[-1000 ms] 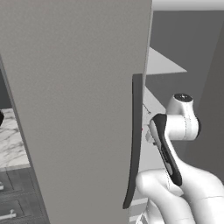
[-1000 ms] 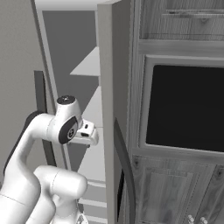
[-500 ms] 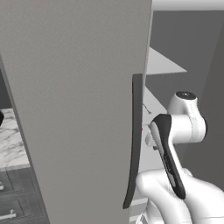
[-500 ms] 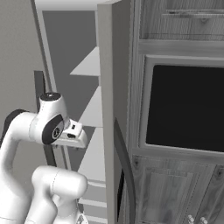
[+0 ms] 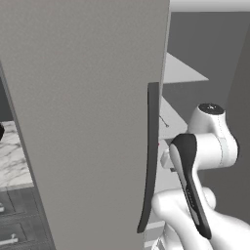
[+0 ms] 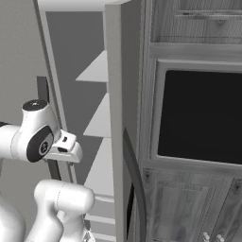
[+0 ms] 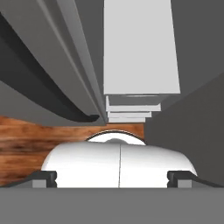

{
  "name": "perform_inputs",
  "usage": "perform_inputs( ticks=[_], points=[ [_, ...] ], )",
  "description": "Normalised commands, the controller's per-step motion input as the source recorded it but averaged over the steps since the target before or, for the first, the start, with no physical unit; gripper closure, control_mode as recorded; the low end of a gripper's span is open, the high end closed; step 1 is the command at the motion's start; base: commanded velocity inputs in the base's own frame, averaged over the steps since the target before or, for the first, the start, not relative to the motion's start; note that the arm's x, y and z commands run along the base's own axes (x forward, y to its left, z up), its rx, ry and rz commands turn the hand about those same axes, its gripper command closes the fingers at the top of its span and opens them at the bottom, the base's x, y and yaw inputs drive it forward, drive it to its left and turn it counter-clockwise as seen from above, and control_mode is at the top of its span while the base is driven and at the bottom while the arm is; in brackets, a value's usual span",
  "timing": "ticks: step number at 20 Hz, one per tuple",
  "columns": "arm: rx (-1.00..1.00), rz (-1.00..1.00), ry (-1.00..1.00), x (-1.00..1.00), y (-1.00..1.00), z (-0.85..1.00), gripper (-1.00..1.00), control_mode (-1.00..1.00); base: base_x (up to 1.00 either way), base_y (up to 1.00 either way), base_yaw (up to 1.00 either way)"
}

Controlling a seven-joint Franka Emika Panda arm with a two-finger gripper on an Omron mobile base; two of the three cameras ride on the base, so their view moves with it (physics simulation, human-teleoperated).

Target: Store the kebab skewer in the freezer for long-term storage. Close the freezer door after placing the cooked food.

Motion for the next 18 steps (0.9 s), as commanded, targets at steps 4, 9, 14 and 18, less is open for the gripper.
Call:
perform_inputs(
  ticks=[4, 9, 14, 18],
  points=[
    [0.0, -0.02, 0.0, -0.02, -0.06, -0.01, -1.0, -1.0, 0.0, 0.0, 0.0],
    [0.0, 0.0, 0.0, 0.0, 0.0, 0.0, -1.0, -1.0, 0.0, 0.0, 0.0],
    [0.0, 0.0, 0.0, 0.0, 0.0, 0.0, -1.0, -1.0, 0.0, 0.0, 0.0],
    [0.0, 0.0, -0.02, -0.06, 0.0, 0.0, -1.0, -1.0, 0.0, 0.0, 0.0]
  ],
)
